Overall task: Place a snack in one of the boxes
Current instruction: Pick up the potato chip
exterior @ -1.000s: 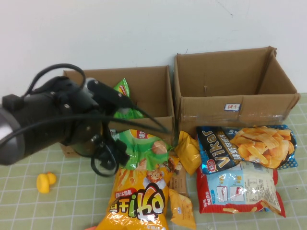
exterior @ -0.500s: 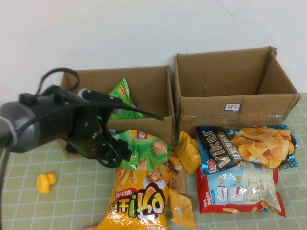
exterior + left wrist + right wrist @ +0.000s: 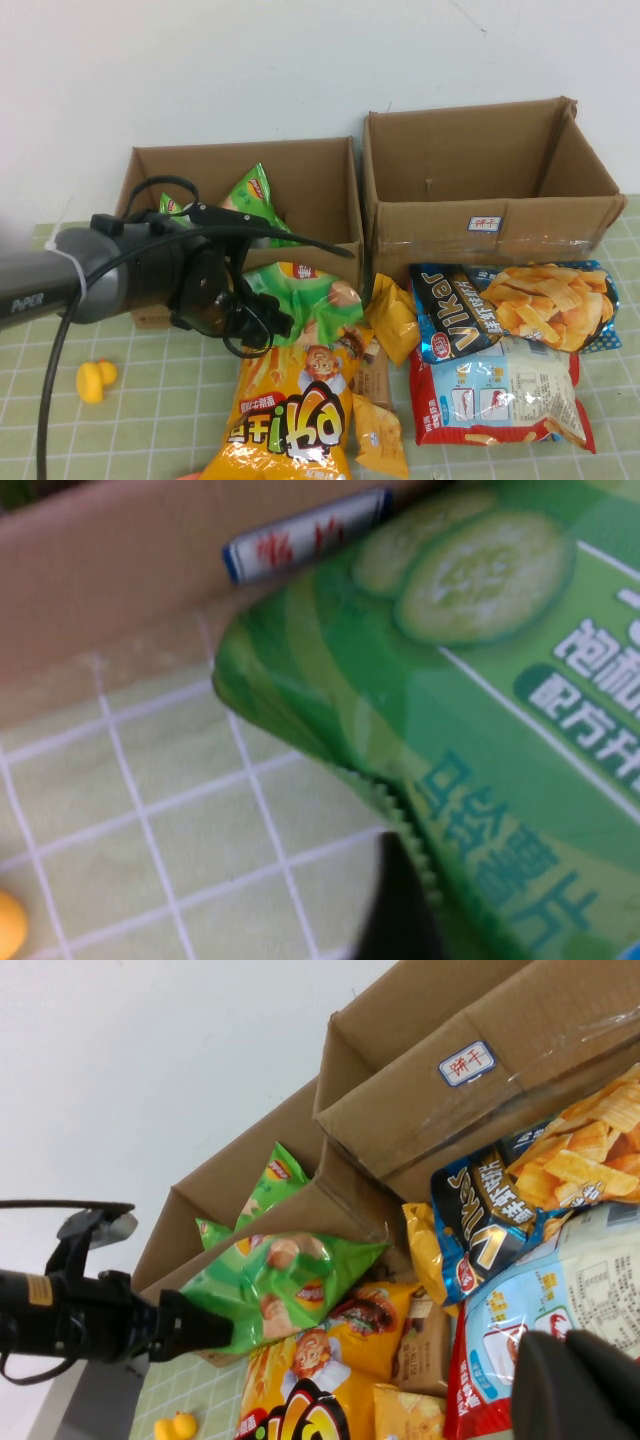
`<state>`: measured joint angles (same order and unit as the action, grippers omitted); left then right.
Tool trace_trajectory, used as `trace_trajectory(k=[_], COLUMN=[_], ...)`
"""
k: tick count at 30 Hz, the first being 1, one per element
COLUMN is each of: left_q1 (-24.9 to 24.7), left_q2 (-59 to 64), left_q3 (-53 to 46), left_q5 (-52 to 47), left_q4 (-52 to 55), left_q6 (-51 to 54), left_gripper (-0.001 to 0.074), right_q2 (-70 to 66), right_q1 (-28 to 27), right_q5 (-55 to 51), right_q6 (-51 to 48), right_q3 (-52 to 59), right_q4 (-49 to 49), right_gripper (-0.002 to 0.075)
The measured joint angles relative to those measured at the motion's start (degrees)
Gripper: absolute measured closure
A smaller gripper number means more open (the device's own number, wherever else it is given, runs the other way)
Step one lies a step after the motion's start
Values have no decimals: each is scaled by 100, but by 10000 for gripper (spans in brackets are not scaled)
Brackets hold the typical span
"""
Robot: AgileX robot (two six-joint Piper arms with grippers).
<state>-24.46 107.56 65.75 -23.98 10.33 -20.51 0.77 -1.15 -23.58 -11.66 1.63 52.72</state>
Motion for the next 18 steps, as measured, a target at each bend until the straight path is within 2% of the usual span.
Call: trace_trajectory(k=[3,6,8,11,18], left_q1=[0,0,0,0,0], left_q2=[20,25,25,-45,-1005], left_q3=[0,0,0,0,0], left_q5=[238,512,561,474,-93], left_q4=[126,293,307,317,355], left_q6=[-51,-99,-110,-98,400], left_gripper=[379,573,656,706,721], right_q2=[0,0,0,0,0], right_q1=[0,0,0,0,0], right_q5=[0,0,-11,-11,-11], right_q6=[0,-4,-4,-4,-4], right_q3=[0,0,0,0,0], right_q4=[0,9,9,9,22], right_gripper=[728,728,728,728,728])
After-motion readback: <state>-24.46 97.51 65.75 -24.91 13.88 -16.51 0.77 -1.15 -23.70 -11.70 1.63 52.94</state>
